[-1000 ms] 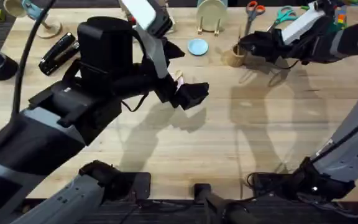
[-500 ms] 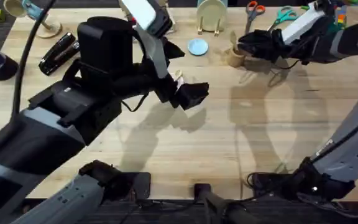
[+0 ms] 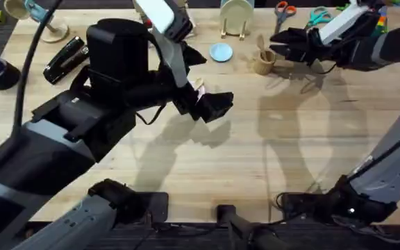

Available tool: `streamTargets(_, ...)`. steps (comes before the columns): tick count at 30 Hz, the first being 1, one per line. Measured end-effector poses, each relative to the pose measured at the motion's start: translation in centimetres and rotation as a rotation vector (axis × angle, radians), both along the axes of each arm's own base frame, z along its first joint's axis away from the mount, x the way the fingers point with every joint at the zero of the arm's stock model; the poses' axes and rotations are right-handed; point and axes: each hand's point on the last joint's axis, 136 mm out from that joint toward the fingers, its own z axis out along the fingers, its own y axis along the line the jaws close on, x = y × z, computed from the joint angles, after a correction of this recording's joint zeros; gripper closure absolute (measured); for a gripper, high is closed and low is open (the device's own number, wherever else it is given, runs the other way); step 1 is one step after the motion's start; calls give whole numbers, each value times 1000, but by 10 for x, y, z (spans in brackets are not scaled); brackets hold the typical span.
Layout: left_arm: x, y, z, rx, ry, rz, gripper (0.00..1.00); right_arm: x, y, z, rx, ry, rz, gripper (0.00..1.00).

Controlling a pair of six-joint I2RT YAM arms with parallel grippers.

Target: Pick up a utensil and set it on the pink plate, then put the other utensil in the container.

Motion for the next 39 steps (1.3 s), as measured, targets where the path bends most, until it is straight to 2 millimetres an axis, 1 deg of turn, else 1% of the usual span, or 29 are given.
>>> streamTargets(4,0,0,0,0,0,0,5,5,-2,9,5,14,-2,577)
streamTargets(7,0,0,0,0,-1,0,6,9,-2,19,12,31,-2,558)
streamTargets(10,0,0,0,0,-1,0,6,10,-3,39,18,49,-3,525)
streamTargets(15,0,0,0,0,-1,0,6,10,-3,82,28,68,-4,490)
streamTargets(17,0,0,0,0,0,0,6,9,-3,96,35,87,-4,481)
streamTargets(21,0,0,0,0,0,0,6,4,-1,116,36,80,-2,453)
streamTargets(24,0,0,0,0,0,0,6,0,1,126,41,91,0,443)
streamTargets(29,0,0,0,0,0,0,8,-3,7,131,61,168,14,429)
streamTargets(33,0,0,0,0,0,0,6,-4,14,136,64,185,28,422)
streamTargets(36,0,0,0,0,0,0,7,1,14,148,65,178,28,423)
streamTargets(39,0,0,0,0,0,0,6,7,12,166,63,167,29,423)
